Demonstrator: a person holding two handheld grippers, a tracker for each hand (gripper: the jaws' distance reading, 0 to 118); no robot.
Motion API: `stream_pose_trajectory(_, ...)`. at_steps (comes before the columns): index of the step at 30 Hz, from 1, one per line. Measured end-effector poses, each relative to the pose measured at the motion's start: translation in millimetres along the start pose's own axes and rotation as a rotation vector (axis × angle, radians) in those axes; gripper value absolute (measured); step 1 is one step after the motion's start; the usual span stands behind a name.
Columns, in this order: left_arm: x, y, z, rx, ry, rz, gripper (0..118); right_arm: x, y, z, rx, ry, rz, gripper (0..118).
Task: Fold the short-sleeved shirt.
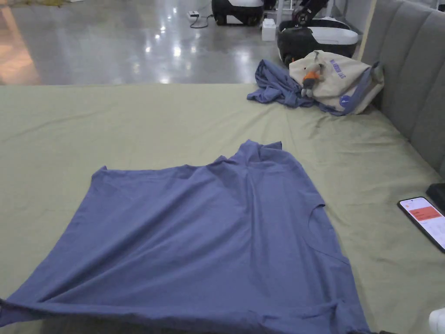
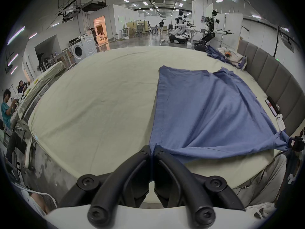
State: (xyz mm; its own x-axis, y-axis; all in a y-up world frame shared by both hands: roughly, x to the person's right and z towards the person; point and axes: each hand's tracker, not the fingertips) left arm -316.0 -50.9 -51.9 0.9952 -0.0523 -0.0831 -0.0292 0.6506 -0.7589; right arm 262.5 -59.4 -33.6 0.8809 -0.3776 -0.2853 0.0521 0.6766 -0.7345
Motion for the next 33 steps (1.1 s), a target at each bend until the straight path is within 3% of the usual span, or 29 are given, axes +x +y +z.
stream_pose_trajectory(12, 10.0, -1.2, -25.4, -0.086, 0.015, -0.023, 4, 9.9, -1.1, -32.4, -0.075, -0.059, 0.049, 5)
stream_pose_trajectory(13, 9.9, -0.2, -26.6, -0.084, 0.016, -0.019, 4, 11.0, 0.9, -34.5, -0.077, -0.064, 0.051, 15)
stream_pose_trajectory(14, 8.7, 0.2, -26.7, -0.077, 0.021, -0.008, 14, 13.2, 2.4, -34.2, -0.074, -0.068, 0.045, 38)
stream_pose_trajectory(15, 6.9, 0.2, -24.6, -0.048, 0.016, 0.011, 52, 13.3, 2.8, -31.2, -0.06, -0.075, 0.032, 82)
stream_pose_trajectory(16, 3.2, -0.8, -18.5, -0.009, -0.005, 0.046, 84, 12.5, 2.1, -25.1, -0.027, -0.066, 0.015, 101)
stream_pose_trajectory(17, 0.3, -2.1, -10.1, 0.027, -0.024, 0.075, 89, 10.3, 2.1, -15.9, 0.009, -0.047, 0.011, 108)
stream_pose_trajectory(23, -17.9, -22.9, 47.6, 0.184, -0.031, 0.111, 89, -24.2, 2.1, 55.0, 0.208, -0.051, 0.02, 108)
stream_pose_trajectory(25, -23.5, -29.7, 56.9, 0.188, -0.057, 0.12, 89, -32.1, 2.2, 71.1, 0.238, -0.032, -0.004, 106)
stream_pose_trajectory(26, -22.7, -32.8, 59.5, 0.176, -0.062, 0.123, 89, -34.3, 3.2, 76.6, 0.23, -0.023, -0.01, 98)
stream_pose_trajectory(27, -24.0, -35.5, 60.6, 0.154, -0.068, 0.124, 86, -36.9, 4.1, 81.2, 0.235, -0.006, -0.019, 58)
stream_pose_trajectory(28, -26.1, -39.8, 60.5, 0.144, -0.077, 0.121, 67, -38.3, 3.8, 85.3, 0.25, 0.022, -0.027, 6)
stream_pose_trajectory(29, -28.3, -42.6, 60.8, 0.114, -0.092, 0.117, 22, -39.7, 2.4, 88.0, 0.279, 0.031, -0.035, 2)
stream_pose_trajectory(30, -27.4, -45.4, 57.3, 0.109, -0.099, 0.106, 0, -41.8, 1.1, 86.5, 0.297, 0.017, -0.05, 2)
stream_pose_trajectory(33, -25.1, -55.0, 44.2, 0.04, -0.052, 0.001, 0, -53.7, 7.8, 79.6, 0.276, 0.011, -0.033, 2)
